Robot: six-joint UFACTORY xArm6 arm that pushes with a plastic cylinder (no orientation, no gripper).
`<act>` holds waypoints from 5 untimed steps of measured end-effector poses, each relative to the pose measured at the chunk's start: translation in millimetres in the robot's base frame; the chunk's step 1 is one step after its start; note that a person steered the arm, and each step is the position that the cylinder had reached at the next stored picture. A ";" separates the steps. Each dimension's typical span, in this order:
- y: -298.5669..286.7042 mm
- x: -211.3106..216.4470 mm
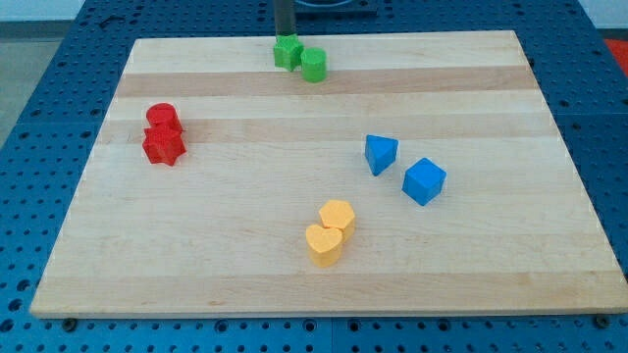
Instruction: Separate the green star and green circle
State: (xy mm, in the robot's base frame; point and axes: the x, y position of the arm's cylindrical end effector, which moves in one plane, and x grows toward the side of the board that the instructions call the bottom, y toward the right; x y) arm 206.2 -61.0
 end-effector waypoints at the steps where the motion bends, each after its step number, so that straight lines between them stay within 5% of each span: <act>1: 23.6 10.5; 5: 26.2 67.8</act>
